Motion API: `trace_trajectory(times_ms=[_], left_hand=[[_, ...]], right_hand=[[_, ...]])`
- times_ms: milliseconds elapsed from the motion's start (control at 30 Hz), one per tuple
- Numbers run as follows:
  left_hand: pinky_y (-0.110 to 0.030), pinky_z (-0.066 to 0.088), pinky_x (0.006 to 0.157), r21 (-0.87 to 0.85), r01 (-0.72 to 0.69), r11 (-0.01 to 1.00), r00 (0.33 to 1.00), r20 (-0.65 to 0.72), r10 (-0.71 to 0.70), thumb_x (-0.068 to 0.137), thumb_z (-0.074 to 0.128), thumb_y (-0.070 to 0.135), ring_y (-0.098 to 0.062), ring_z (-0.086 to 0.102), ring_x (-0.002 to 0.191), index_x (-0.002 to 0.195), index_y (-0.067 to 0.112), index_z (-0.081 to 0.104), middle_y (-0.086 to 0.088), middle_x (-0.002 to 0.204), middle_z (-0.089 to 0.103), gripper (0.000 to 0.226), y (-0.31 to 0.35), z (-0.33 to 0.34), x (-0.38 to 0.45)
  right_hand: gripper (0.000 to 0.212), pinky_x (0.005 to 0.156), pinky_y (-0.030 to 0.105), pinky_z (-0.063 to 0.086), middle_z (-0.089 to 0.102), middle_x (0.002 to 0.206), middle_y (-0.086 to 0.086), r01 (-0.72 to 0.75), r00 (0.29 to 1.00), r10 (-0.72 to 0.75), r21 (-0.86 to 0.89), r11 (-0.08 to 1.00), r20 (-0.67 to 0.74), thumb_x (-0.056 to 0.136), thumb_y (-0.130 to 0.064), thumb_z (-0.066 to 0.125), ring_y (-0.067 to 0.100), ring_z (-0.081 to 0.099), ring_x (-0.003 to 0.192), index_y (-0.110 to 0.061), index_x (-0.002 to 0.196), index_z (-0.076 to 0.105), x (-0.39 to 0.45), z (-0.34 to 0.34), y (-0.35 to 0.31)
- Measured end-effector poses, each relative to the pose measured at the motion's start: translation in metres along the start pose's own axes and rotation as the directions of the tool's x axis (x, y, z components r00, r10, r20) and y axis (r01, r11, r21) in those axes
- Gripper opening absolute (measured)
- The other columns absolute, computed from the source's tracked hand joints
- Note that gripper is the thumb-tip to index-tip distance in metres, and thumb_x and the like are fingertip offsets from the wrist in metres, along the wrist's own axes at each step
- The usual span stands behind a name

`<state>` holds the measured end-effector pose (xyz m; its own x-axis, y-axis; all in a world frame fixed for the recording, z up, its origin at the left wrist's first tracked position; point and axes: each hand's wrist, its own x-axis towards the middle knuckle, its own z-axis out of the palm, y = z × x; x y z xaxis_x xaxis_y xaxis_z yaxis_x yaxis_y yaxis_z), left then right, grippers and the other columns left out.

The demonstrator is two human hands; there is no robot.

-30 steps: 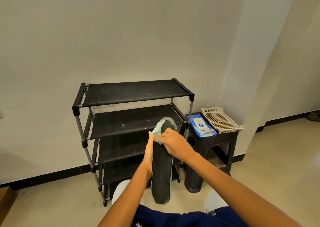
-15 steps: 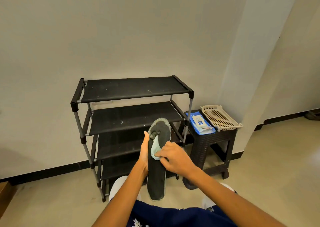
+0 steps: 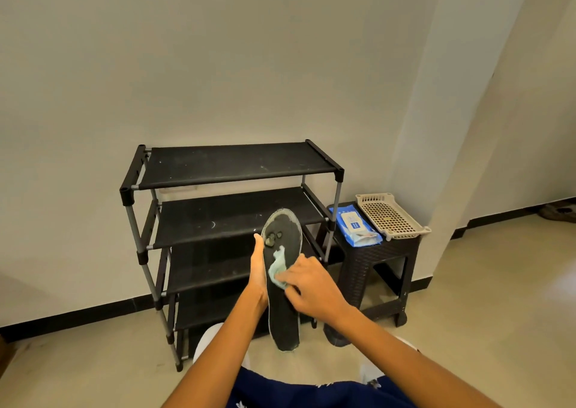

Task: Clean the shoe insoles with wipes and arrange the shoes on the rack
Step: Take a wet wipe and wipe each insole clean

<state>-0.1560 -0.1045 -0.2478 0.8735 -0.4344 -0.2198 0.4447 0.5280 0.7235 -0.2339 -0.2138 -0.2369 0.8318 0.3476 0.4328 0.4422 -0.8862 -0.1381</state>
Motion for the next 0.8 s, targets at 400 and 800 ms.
trace_trajectory(times_ms=[400, 800], left_hand=[[-0.04, 0.051, 0.075, -0.08, 0.016, 0.997, 1.0, -0.005, -0.016, 0.091, 0.028, 0.065, -0.029, 0.064, 0.088, 0.109, 0.005, 0.063, -0.018, 0.091, 0.071, 0.072, -0.003, 0.01, 0.003], [-0.037, 0.05, 0.082, -0.083, -0.001, 0.997, 0.997, 0.078, 0.007, 0.093, 0.023, 0.063, -0.027, 0.062, 0.096, 0.117, 0.007, 0.059, -0.017, 0.108, 0.064, 0.071, 0.012, 0.032, -0.013]], right_hand=[[0.029, 0.073, 0.03, 0.04, 0.069, 0.095, 0.0, 0.015, 0.999, -0.015, 0.0, 1.0, -0.048, 0.088, -0.024, 0.045, 0.016, 0.055, 0.085, -0.018, 0.109, 0.066, -0.002, -0.01, 0.002], [0.034, 0.074, -0.002, 0.028, 0.043, 0.124, 0.001, -0.449, 0.874, 0.486, 0.34, 0.827, -0.028, 0.088, -0.015, 0.061, 0.005, 0.044, 0.101, -0.011, 0.122, 0.059, 0.006, -0.037, 0.006]])
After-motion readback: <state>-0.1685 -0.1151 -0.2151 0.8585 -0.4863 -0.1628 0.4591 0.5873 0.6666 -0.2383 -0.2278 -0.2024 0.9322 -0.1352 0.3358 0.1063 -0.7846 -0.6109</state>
